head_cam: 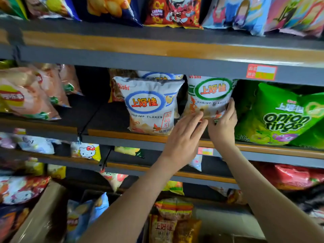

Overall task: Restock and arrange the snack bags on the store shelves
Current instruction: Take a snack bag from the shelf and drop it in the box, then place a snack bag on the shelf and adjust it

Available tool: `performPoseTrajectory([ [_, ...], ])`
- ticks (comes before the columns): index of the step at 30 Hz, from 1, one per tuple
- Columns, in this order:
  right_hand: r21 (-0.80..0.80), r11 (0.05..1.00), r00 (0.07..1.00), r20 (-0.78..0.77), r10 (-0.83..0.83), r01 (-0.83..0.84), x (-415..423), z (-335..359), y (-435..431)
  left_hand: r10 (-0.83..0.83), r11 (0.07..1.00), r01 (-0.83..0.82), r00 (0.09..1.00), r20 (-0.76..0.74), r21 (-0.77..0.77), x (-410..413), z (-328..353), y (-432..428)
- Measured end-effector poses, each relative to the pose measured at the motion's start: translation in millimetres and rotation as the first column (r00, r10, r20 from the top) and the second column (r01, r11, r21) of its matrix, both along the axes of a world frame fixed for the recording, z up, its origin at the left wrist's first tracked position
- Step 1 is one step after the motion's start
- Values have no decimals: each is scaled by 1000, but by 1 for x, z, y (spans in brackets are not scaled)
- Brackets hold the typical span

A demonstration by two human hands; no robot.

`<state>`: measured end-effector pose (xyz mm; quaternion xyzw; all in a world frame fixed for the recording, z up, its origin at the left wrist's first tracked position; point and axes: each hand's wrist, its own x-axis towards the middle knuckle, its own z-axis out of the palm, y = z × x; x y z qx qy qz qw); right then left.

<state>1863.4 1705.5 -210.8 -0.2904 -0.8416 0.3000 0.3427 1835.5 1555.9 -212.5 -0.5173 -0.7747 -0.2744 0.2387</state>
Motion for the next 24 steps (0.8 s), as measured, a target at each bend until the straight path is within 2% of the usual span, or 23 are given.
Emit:
performPoseTrajectory([
  [2,75,997,999,53,10,-14,14,-1,-19,68,997,-68,998,-4,39,12,-4,-25],
  [4,49,993,986,135,96,-103,28,2,-43,229,972,-233,966,118,27,22,-2,-49],
  [7,-88,957,920,264,291,-278,52,11,-89,367,930,-346,857,363,-123,37,3,-85],
  [10,-196,886,820,336,463,-420,72,19,-140,459,887,-356,755,468,-295,53,4,-124],
  [14,-278,793,656,450,606,-542,72,29,-193,660,734,-409,616,429,-542,64,2,-191],
  [19,-302,707,511,520,684,-639,31,53,-275,760,647,-502,480,438,-573,56,5,-306],
  [24,-338,609,345,586,733,-718,-25,50,-399,850,524,-565,387,357,-637,38,23,-449],
])
